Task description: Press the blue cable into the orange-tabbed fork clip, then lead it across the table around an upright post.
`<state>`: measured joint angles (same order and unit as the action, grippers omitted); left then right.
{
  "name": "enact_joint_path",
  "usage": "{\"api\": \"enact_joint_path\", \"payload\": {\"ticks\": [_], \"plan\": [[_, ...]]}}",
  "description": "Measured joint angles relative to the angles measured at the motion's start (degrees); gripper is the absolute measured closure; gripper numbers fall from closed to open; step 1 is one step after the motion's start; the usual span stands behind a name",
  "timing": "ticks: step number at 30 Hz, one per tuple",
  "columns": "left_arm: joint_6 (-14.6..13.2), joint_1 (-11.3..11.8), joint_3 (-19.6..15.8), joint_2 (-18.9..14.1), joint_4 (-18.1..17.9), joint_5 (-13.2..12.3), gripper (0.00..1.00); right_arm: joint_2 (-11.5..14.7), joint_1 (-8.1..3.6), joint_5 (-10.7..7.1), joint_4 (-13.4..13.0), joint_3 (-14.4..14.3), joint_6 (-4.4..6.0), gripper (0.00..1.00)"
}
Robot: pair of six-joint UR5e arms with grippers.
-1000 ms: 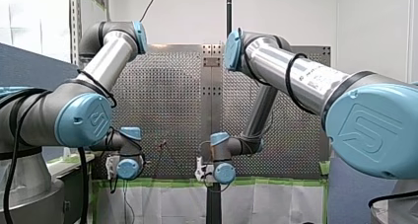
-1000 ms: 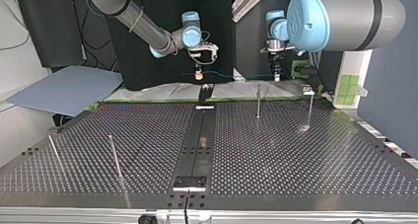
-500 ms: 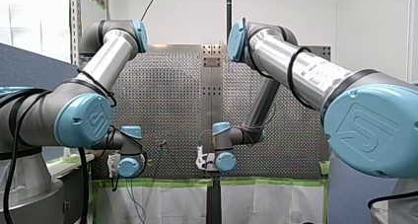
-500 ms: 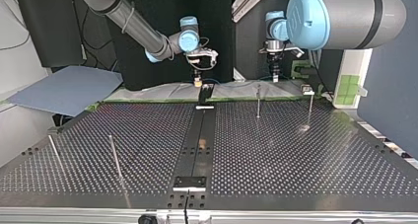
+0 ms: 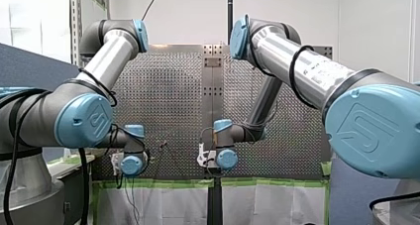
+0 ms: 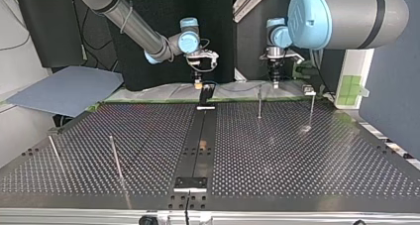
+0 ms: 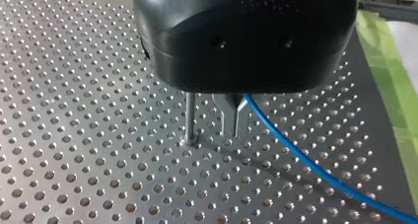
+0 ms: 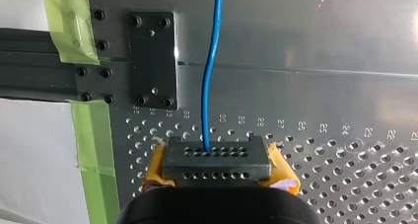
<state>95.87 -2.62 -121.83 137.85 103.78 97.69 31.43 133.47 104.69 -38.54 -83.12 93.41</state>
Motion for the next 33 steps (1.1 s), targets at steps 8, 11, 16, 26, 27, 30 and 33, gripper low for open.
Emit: {"api": "enact_joint_path", "payload": {"ticks": [8,11,16,26,27,30,33], "plan": [[2.6,0.2,3.8,0.0,3.3,-1.1,1.0,0.0,-0.25,0.0,0.1,0.0,-0.36,1.0],[2.8,0.3,4.8,0.0,3.5,-1.3,1.0,0.0,-0.49,0.0,0.0,0.1,-0.56,1.0],[3.0,0.4,6.4,0.1,4.7,-1.5,1.0,0.0,-1.11,0.0,0.0,0.6,-0.89,1.0],[4.4,0.6,9.8,0.1,8.7,-2.5,1.0,-0.1,-1.78,-0.38,0.3,3.2,-1.24,1.0],[4.6,0.6,10.2,0.1,9.1,-2.6,1.0,-0.1,-1.88,-0.46,0.5,3.5,-1.27,1.0],[5.6,0.7,11.7,0.1,10.6,-2.8,1.0,-0.1,-2.17,-0.64,1.3,4.8,-1.28,1.0],[6.3,0.9,13.0,0.1,12.1,-2.8,1.0,-0.1,-2.46,-0.88,1.6,6.2,-1.29,1.0]]}}
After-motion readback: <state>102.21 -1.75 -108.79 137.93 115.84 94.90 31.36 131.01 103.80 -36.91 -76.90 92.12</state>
